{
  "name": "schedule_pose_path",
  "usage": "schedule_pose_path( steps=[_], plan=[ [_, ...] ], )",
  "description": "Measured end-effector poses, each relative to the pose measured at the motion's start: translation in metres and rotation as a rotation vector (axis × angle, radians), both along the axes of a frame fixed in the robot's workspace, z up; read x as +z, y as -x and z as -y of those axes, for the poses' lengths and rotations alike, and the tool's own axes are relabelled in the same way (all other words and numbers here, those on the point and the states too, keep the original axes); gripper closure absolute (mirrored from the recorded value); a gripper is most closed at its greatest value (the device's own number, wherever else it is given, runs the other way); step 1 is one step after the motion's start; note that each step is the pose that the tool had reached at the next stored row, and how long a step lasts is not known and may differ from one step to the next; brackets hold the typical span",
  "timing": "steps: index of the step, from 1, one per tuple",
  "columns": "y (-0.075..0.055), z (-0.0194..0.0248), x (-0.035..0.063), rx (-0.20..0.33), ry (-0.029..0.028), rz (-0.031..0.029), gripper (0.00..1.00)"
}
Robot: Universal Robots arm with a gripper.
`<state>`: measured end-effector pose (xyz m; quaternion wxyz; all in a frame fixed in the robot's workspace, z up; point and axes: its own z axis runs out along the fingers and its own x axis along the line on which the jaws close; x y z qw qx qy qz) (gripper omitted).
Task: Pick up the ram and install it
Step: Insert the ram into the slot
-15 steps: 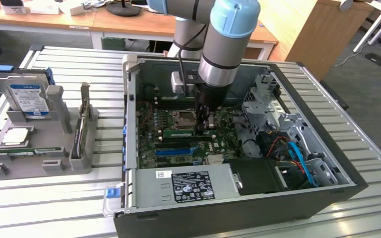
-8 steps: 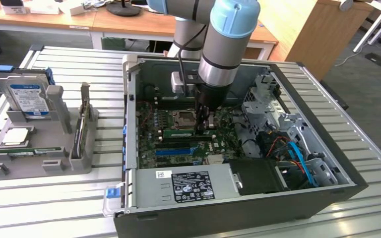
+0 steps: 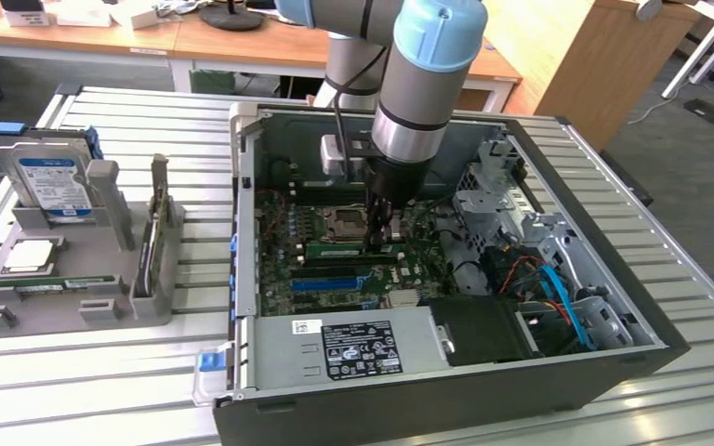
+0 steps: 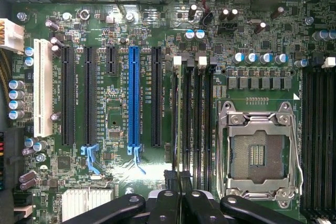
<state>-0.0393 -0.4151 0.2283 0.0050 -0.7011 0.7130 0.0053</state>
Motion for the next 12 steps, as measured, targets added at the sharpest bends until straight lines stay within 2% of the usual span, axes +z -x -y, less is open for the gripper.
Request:
schedule_pose_path(
  steps=[12],
  plan=[
    [0.0,-0.0002,-0.0001,0.002,-0.0013,0.0006,0.88]
  ],
)
